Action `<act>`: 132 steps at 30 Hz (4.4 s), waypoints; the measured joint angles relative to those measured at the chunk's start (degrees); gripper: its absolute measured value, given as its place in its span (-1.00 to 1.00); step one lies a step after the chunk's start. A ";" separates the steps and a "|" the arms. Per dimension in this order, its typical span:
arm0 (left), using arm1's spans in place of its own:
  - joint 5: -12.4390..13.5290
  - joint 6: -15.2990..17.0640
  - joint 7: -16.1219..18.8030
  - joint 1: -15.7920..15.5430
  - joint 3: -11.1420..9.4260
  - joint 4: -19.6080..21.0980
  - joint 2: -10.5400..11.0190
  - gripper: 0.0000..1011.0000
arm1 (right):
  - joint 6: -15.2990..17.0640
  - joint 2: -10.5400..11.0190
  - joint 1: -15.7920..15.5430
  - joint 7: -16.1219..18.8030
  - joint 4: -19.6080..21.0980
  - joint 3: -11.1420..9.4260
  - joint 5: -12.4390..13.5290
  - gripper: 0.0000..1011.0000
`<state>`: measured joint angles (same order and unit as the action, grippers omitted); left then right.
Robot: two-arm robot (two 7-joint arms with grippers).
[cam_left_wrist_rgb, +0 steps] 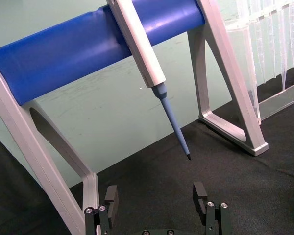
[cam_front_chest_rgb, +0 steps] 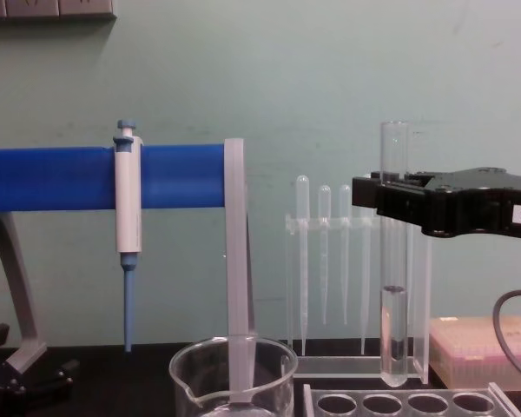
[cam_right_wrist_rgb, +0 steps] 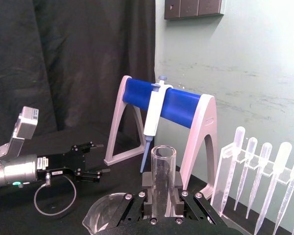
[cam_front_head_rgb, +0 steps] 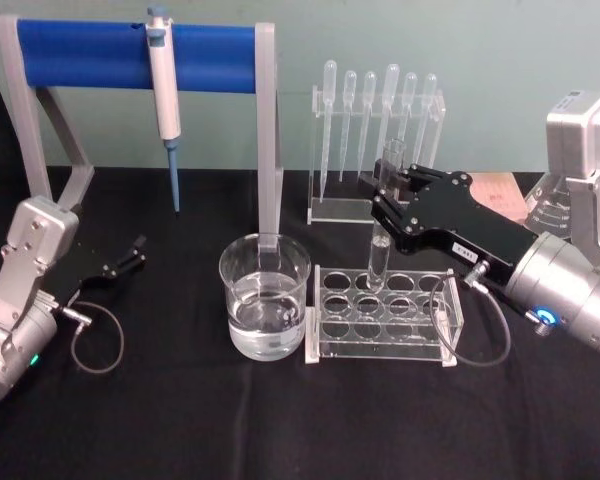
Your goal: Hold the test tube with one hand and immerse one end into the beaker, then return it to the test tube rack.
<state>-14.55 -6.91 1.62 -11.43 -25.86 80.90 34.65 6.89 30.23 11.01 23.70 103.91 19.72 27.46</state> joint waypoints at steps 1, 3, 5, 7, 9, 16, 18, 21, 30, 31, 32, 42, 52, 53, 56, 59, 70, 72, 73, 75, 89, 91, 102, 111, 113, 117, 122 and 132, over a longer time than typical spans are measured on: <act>0.00 0.00 0.00 0.00 0.00 0.00 0.00 0.98 | 0.01 0.00 0.03 0.00 0.00 0.00 -0.01 -0.55; 0.00 0.00 0.00 0.00 0.00 0.00 0.00 0.98 | 0.03 0.01 0.06 0.01 -0.02 0.02 -0.02 -0.55; 0.00 0.00 0.00 0.00 0.00 0.00 0.00 0.98 | 0.05 0.01 0.09 0.02 -0.04 0.03 -0.05 -0.55; 0.00 0.00 0.00 0.00 0.00 0.00 0.00 0.98 | 0.06 0.01 0.11 0.03 -0.06 0.04 -0.06 -0.55; 0.00 0.00 0.00 0.00 0.00 0.00 0.00 0.98 | 0.08 0.01 0.13 0.04 -0.08 0.05 -0.07 -0.55; 0.00 0.00 0.00 0.00 0.00 0.00 0.00 0.98 | 0.14 0.01 0.19 0.06 -0.12 0.09 -0.15 -0.55; 0.00 0.00 0.00 0.00 0.00 0.00 0.00 0.98 | 0.15 0.01 0.21 0.06 -0.13 0.10 -0.16 -0.55; 0.00 0.00 0.00 0.00 0.00 0.00 0.00 0.98 | 0.17 0.01 0.22 0.06 -0.15 0.12 -0.18 -0.55; 0.00 0.00 0.00 0.00 0.00 0.00 0.00 0.98 | 0.21 0.01 0.26 0.09 -0.18 0.13 -0.23 -0.55; 0.00 0.00 0.00 0.00 -0.01 0.00 0.00 0.98 | 0.21 0.01 0.27 0.10 -0.18 0.12 -0.23 -0.55; 0.00 0.00 0.00 0.00 0.00 0.00 0.00 0.98 | 0.21 0.01 0.27 0.10 -0.19 0.12 -0.24 -0.55; 0.00 0.00 0.00 0.00 0.00 0.00 0.00 0.98 | 0.21 0.01 0.27 0.13 -0.19 0.13 -0.25 -0.55; 0.00 0.00 0.00 0.00 0.00 0.00 0.00 0.98 | 0.21 0.01 0.27 0.13 -0.19 0.12 -0.25 -0.55; 0.00 0.00 0.00 0.00 0.00 0.00 0.00 0.98 | 0.21 0.01 0.28 0.13 -0.19 0.12 -0.25 -0.55; 0.00 0.00 0.00 0.00 0.00 0.00 0.00 0.98 | 0.21 0.01 0.27 0.13 -0.19 0.13 -0.25 -0.55; 0.00 0.00 0.00 0.00 0.00 0.00 0.00 0.98 | 0.21 0.01 0.28 0.13 -0.18 0.12 -0.25 -0.55; 0.00 0.00 0.00 0.00 0.00 0.00 0.00 0.98 | 0.21 0.01 0.28 0.13 -0.19 0.13 -0.25 -0.55; 0.00 0.00 0.00 0.00 0.00 0.00 0.00 0.98 | 0.21 0.01 0.28 0.13 -0.19 0.13 -0.25 -0.55; 0.00 0.00 0.00 0.00 0.00 0.00 0.00 0.98 | 0.21 0.01 0.27 0.13 -0.19 0.12 -0.25 -0.55; 0.00 0.00 0.00 0.00 0.00 0.00 0.00 0.98 | 0.21 0.01 0.28 0.13 -0.19 0.12 -0.25 -0.55; 0.00 0.00 0.00 0.00 0.00 0.00 0.00 0.98 | 0.21 0.01 0.27 0.13 -0.19 0.12 -0.25 -0.55; 0.00 0.00 0.00 0.00 0.00 0.00 0.00 0.98 | 0.21 0.01 0.28 0.13 -0.19 0.12 -0.25 -0.55; 0.00 0.00 0.00 0.00 0.00 0.00 0.00 0.98 | 0.21 0.01 0.28 0.13 -0.18 0.12 -0.25 -0.55; 0.00 0.00 0.00 0.00 0.00 0.00 0.00 0.98 | 0.21 0.01 0.28 0.13 -0.18 0.12 -0.25 -0.55; 0.00 0.00 0.00 0.00 0.00 0.00 0.00 0.98 | 0.21 0.01 0.28 0.13 -0.18 0.12 -0.25 -0.55; 0.00 0.00 0.00 0.00 0.00 0.00 0.00 0.98 | 0.21 0.01 0.27 0.13 -0.18 0.12 -0.25 -0.55; 0.00 0.00 0.00 0.00 0.00 0.00 0.00 0.98 | 0.21 0.01 0.27 0.13 -0.18 0.13 -0.25 -0.55; 0.00 0.00 0.00 0.00 0.00 0.00 0.00 0.98 | 0.21 0.01 0.28 0.13 -0.18 0.12 -0.25 -0.55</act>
<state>-14.55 -6.91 1.62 -11.43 -25.86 80.90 34.65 7.10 30.24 11.28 23.84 103.73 19.85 27.21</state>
